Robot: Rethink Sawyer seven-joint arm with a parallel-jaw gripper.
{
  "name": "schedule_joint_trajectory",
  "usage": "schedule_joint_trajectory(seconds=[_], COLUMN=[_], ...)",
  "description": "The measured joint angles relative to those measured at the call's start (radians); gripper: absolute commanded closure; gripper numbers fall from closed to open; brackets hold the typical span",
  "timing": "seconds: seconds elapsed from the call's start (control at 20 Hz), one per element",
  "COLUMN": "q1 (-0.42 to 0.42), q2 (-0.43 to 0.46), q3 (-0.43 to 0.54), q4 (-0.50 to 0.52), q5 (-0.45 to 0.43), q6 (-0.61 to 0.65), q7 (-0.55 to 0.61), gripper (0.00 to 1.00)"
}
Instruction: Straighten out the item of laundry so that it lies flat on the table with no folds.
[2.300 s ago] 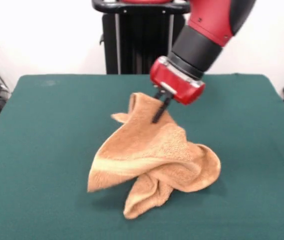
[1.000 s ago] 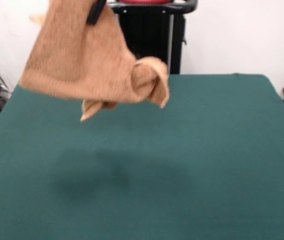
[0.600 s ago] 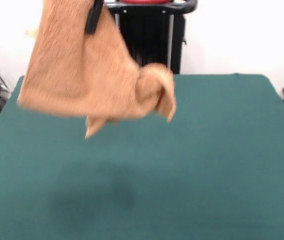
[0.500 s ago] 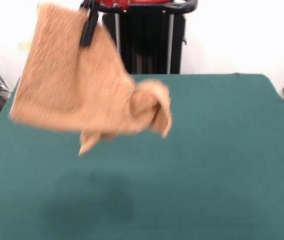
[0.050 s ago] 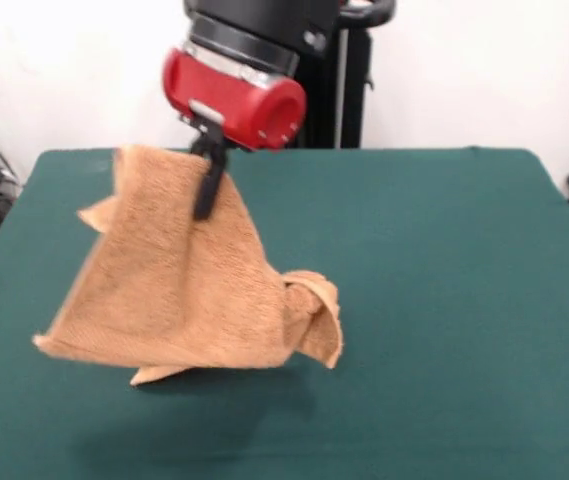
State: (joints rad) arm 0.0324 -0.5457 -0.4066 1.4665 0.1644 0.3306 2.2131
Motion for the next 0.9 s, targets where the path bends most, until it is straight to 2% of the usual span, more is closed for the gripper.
schedule_joint_trajectory(seconds=[0.6,0.75,0.9], q1=[0.032,0.038,0.056], q2=[0.052,0.044,0.014], q3=[0.002,0.002,0.002], q4=[-0.001,-0.001,-0.001], q5=[0.001,0.0,0.0], q6=[0.018,0.065,0.174], q7=[0.0,0.0,0.0], gripper=[1.0,1.0,1.0])
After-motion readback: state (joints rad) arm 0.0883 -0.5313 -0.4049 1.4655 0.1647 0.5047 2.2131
